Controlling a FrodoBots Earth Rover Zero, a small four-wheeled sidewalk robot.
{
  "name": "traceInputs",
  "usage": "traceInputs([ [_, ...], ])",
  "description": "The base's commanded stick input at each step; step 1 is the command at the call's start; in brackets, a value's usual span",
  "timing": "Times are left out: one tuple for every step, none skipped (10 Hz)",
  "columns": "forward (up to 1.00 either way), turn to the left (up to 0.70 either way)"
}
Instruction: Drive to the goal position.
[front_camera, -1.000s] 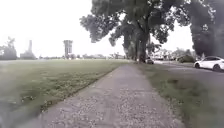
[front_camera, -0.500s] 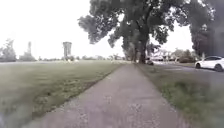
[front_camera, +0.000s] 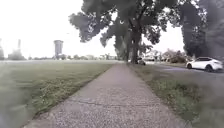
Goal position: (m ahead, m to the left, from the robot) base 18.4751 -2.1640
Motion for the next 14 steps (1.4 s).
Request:
traceInputs([
  [0.7,0.0],
  [0.7,0.0],
  [0.7,0.0],
  [0.7,0.0],
  [0.7,0.0],
  [0.7,0.0],
  [0.7,0.0],
  [0.7,0.0],
  [0.7,0.0],
  [0.7,0.0],
  [0.7,0.0],
  [0.7,0.0],
  [0.7,0.0],
  [0.7,-0.35],
])
